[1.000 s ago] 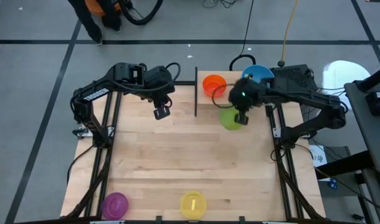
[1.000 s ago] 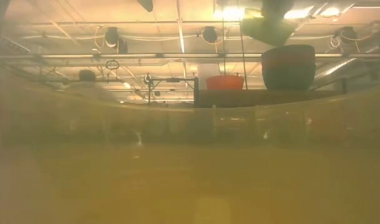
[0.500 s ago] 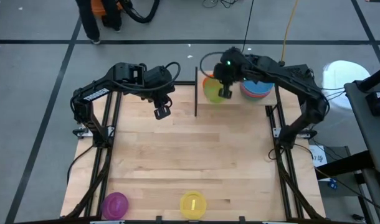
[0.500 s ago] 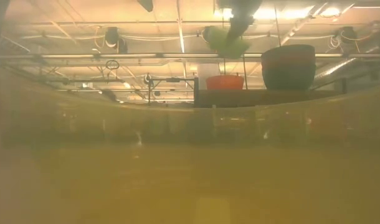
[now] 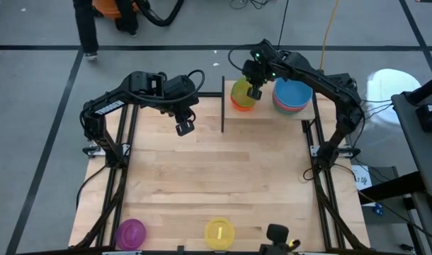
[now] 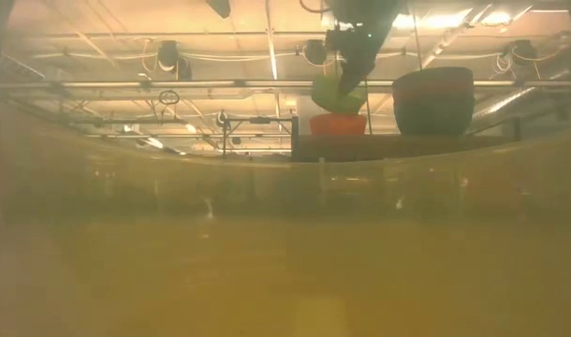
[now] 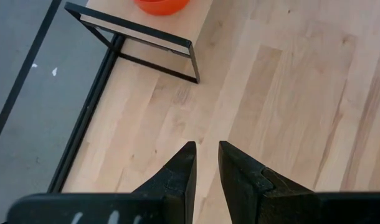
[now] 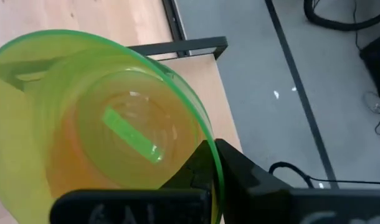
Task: Place and stack bowls onto a shelf
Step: Stack the green bowl on the orange bowl on the shelf
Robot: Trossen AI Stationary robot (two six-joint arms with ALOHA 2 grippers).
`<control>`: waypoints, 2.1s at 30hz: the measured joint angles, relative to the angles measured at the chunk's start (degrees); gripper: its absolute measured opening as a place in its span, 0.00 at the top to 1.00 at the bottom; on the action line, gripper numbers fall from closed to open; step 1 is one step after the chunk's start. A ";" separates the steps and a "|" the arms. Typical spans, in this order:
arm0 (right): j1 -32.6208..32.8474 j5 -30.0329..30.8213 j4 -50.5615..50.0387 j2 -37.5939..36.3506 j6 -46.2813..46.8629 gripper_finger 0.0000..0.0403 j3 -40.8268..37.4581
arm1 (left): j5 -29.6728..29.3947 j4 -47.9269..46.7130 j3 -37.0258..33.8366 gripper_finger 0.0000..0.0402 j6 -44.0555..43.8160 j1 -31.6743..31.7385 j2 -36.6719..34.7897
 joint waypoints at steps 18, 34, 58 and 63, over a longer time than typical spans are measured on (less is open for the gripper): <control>-1.73 -4.21 -0.81 3.79 -3.17 1.00 -0.07 | 0.00 0.00 0.00 0.82 -0.35 0.00 0.00; -1.73 -4.28 -4.00 3.70 -4.92 0.81 -0.07 | 0.00 -0.02 0.00 0.82 -0.62 0.00 0.00; 0.44 -4.21 7.15 -4.73 -7.50 0.98 -0.87 | 0.02 -0.04 0.00 0.82 -1.07 0.02 0.00; 0.53 -4.41 8.57 -4.77 -8.34 1.00 -3.86 | 0.02 -0.04 0.00 0.82 -1.28 0.00 0.00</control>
